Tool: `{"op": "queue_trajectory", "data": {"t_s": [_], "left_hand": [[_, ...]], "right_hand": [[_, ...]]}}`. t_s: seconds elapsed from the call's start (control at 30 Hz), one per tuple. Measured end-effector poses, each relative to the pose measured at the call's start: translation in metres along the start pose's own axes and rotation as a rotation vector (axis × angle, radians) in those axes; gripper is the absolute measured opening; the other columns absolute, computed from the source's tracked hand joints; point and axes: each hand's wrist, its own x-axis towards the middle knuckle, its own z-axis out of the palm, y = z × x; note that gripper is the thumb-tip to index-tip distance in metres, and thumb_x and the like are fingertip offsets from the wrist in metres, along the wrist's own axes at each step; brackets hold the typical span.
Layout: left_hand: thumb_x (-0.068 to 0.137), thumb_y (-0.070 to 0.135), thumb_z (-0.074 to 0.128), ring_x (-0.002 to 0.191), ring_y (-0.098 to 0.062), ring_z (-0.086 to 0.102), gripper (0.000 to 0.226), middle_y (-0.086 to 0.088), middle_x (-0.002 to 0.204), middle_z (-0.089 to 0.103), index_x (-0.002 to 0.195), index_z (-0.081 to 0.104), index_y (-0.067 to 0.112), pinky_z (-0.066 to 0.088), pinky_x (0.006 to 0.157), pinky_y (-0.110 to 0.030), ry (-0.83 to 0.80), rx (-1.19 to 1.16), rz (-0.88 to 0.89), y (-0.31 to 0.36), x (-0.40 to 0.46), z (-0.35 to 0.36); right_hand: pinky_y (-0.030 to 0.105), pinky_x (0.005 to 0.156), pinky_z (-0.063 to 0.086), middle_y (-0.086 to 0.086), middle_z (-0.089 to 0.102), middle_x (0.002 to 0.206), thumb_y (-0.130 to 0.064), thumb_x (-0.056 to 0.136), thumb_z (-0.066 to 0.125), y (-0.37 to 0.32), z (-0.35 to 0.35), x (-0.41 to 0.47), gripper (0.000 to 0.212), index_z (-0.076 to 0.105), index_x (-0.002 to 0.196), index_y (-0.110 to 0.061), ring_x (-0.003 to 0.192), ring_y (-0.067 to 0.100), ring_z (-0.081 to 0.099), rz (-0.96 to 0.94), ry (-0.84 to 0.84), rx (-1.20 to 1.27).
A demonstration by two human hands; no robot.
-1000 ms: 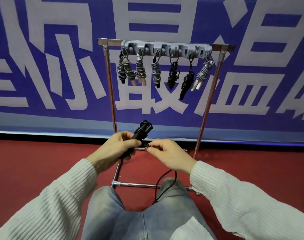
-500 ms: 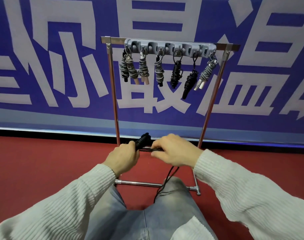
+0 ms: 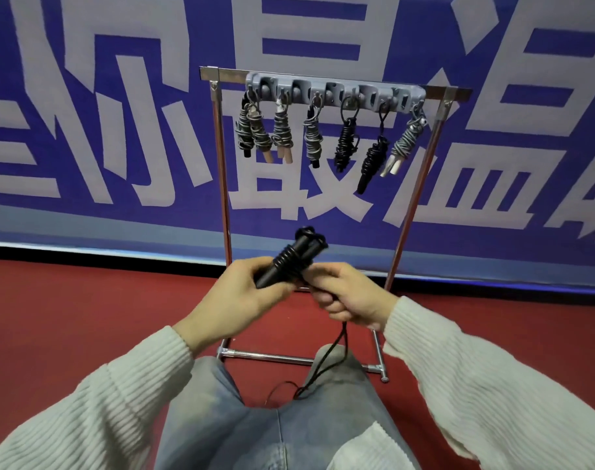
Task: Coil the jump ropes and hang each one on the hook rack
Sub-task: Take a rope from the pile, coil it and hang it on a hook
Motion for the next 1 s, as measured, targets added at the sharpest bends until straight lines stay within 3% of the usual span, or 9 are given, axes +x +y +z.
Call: {"op": "queue_trajectory", "data": {"t_s": [0.13, 0.2, 0.3, 0.43, 0.53, 0.6, 0.73, 0.87, 1.0], "left_hand": [[0.090, 0.004, 0.070, 0.055, -0.021, 0.047, 0.027, -0.013, 0.075, 0.063, 0.107, 0.050, 0.008, 0.033, 0.047, -0.029, 0.162, -0.354, -0.295, -0.020, 0.013, -0.010], [0.090, 0.008, 0.069, 0.054, -0.020, 0.049, 0.019, -0.012, 0.076, 0.065, 0.104, 0.057, 0.007, 0.036, 0.048, -0.026, 0.200, -0.102, -0.320, -0.034, 0.025, -0.012], [0.089, 0.020, 0.065, 0.061, -0.019, 0.063, 0.005, -0.006, 0.076, 0.070, 0.092, 0.068, 0.016, 0.044, 0.052, -0.023, 0.079, 0.423, -0.303, -0.049, 0.035, -0.004], [0.088, 0.039, 0.059, 0.082, -0.033, 0.070, 0.023, -0.010, 0.085, 0.073, 0.086, 0.067, 0.017, 0.051, 0.067, -0.033, -0.166, 0.668, -0.251, -0.046, 0.038, 0.020], [0.093, 0.030, 0.061, 0.068, -0.026, 0.061, 0.018, -0.001, 0.071, 0.062, 0.078, 0.057, 0.021, 0.037, 0.056, -0.025, -0.257, 0.741, -0.074, -0.023, 0.029, 0.028], [0.091, 0.027, 0.066, 0.053, -0.013, 0.050, 0.032, 0.006, 0.060, 0.053, 0.066, 0.047, 0.025, 0.030, 0.047, -0.017, -0.314, 0.720, 0.004, -0.007, 0.018, 0.025], [0.086, 0.026, 0.078, 0.048, -0.008, 0.040, 0.024, 0.007, 0.056, 0.052, 0.070, 0.063, 0.017, 0.033, 0.050, -0.024, -0.376, 0.393, 0.031, 0.013, -0.003, 0.011], [0.088, 0.015, 0.077, 0.058, -0.017, 0.055, 0.006, -0.008, 0.069, 0.071, 0.085, 0.076, 0.010, 0.043, 0.056, -0.028, -0.207, -0.040, -0.126, 0.022, -0.006, -0.001], [0.091, 0.007, 0.071, 0.054, -0.017, 0.056, 0.009, -0.003, 0.061, 0.068, 0.085, 0.069, 0.000, 0.046, 0.051, -0.026, 0.071, -0.224, -0.359, 0.004, 0.010, -0.001]], "right_hand": [[0.021, 0.041, 0.025, -0.001, 0.035, 0.060, -0.038, 0.107, 0.048, 0.017, 0.011, -0.008, 0.035, 0.072, 0.096, -0.016, 0.044, 0.008, 0.028, -0.030, 0.094, -0.332], [0.024, 0.050, 0.034, -0.001, 0.047, 0.061, -0.036, 0.106, 0.051, 0.015, 0.014, -0.012, 0.031, 0.076, 0.097, -0.019, 0.050, 0.011, 0.040, -0.123, 0.117, -0.662], [0.035, 0.064, 0.043, -0.004, 0.063, 0.069, -0.041, 0.104, 0.050, -0.003, 0.014, -0.011, 0.031, 0.072, 0.096, -0.021, 0.061, 0.015, 0.053, -0.251, 0.088, -1.180], [0.036, 0.069, 0.047, -0.008, 0.067, 0.083, -0.047, 0.102, 0.050, -0.036, 0.015, -0.001, 0.027, 0.069, 0.101, -0.027, 0.078, 0.019, 0.061, -0.305, 0.035, -1.498], [0.030, 0.069, 0.045, -0.011, 0.066, 0.079, -0.046, 0.098, 0.060, -0.054, -0.001, 0.010, 0.025, 0.070, 0.090, -0.025, 0.076, 0.009, 0.059, -0.259, -0.018, -1.279], [0.025, 0.070, 0.046, -0.004, 0.069, 0.078, -0.040, 0.095, 0.069, -0.056, -0.010, 0.012, 0.022, 0.073, 0.086, -0.020, 0.073, 0.005, 0.060, -0.204, -0.087, -1.022], [0.021, 0.055, 0.044, -0.006, 0.061, 0.064, -0.014, 0.097, 0.067, -0.031, -0.009, 0.003, 0.017, 0.064, 0.080, -0.012, 0.056, 0.006, 0.054, -0.146, -0.124, -0.451], [0.023, 0.043, 0.018, -0.007, 0.042, 0.057, -0.024, 0.099, 0.058, 0.000, 0.002, -0.003, 0.018, 0.064, 0.083, -0.025, 0.046, 0.007, 0.027, -0.092, -0.061, -0.025], [0.020, 0.041, 0.020, -0.006, 0.037, 0.058, -0.034, 0.106, 0.052, 0.023, 0.010, -0.004, 0.024, 0.073, 0.098, -0.026, 0.046, 0.008, 0.024, -0.036, 0.103, -0.199]]}}
